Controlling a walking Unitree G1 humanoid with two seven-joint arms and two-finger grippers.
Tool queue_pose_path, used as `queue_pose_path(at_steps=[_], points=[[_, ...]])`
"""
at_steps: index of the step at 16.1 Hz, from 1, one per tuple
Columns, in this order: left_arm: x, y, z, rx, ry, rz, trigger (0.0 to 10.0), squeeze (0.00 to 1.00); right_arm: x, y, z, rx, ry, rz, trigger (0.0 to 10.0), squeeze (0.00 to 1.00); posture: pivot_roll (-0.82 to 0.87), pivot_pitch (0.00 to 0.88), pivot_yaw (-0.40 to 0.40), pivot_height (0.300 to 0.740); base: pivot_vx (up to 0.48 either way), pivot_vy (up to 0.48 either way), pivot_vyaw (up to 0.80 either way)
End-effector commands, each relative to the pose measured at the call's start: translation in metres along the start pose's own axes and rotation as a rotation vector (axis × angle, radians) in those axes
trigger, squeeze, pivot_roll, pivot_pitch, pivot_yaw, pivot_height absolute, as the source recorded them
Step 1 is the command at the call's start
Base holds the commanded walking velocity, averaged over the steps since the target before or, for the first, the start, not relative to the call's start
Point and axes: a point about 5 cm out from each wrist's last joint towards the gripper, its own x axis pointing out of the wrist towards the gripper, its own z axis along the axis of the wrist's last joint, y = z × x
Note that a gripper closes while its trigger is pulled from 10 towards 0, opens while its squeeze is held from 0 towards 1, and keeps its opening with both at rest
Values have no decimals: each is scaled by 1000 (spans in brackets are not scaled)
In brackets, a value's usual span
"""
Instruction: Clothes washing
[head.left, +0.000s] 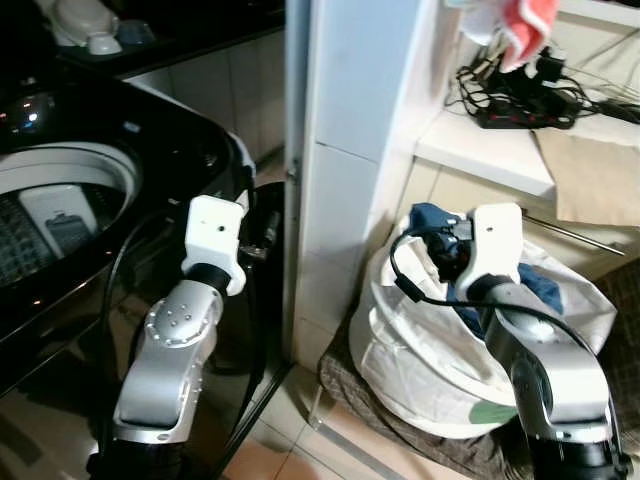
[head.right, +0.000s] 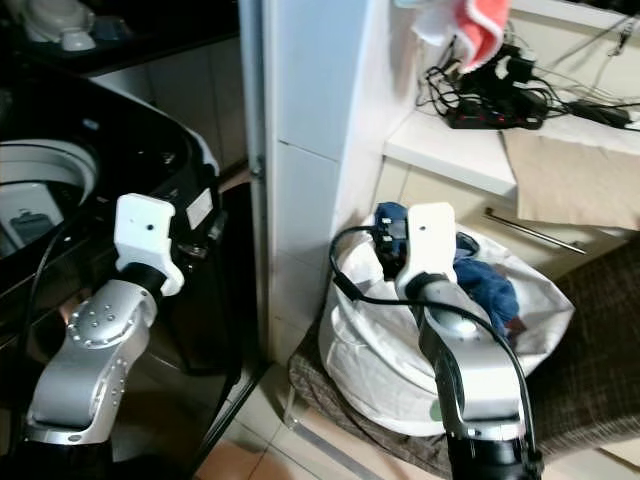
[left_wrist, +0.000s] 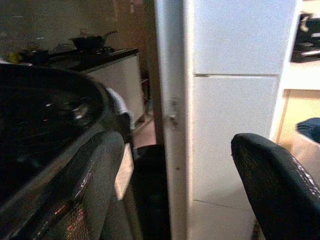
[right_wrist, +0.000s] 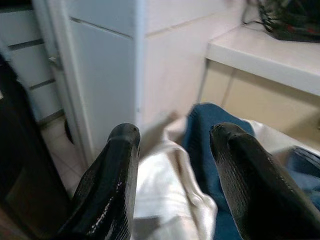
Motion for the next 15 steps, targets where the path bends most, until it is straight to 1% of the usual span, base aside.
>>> queue_pose_path(at_steps=[1,2,3,4,5,6,7,8,10,11,12,14,15], points=[[2,-2,5,7,-28,-28,10000,0,3,-6,0,-16,17,1,10000,596,-29,0,-68,740,0,0,0],[2,-4,7,16,-42,-67,10000,0,6,-14,-3,-33,49,-3,10000,1000,-29,0,-69,740,0,0,0],[2,-5,7,19,-46,-87,10000,0,8,-17,-5,-40,68,-11,10000,1000,-29,0,-69,740,0,0,0],[1,-8,9,21,-61,-132,10000,0,10,-27,-9,-58,111,-43,10000,1000,-27,0,-73,740,0,0,0],[-4,-19,16,16,-109,-287,10000,0,14,-57,-14,-71,198,-152,10000,1000,-20,0,-85,740,0,0,0],[-9,-25,18,17,-116,-372,10000,0,13,-72,-14,-47,213,-210,10000,1000,-16,0,-90,740,0,0,0],[-12,-28,18,38,-118,-427,10000,0,11,-85,-14,-27,213,-253,10000,1000,-16,0,-90,740,0,0,0],[-13,-29,18,44,-118,-443,10000,0,10,-89,-14,-23,214,-265,10000,1000,-14,0,-90,740,0,0,0],[-15,-31,18,57,-117,-479,10000,0,3,-106,-15,38,215,-320,10000,1000,-17,0,-87,740,0,0,0],[-15,-32,18,58,-120,-485,10000,0,2,-108,-15,56,217,-326,10000,1000,-17,0,-87,740,0,0,0],[-18,-35,20,57,-127,-546,10000,0,-4,-116,-23,165,225,-322,10000,1000,-19,0,-84,740,0,0,0],[-21,-39,22,40,-130,-600,10000,0,-5,-123,-30,259,214,-320,10000,1000,-21,0,-76,740,0,0,0],[-23,-41,22,19,-125,-626,10000,0,-4,-128,-39,302,218,-316,10000,1000,-22,0,-70,740,0,0,0]])
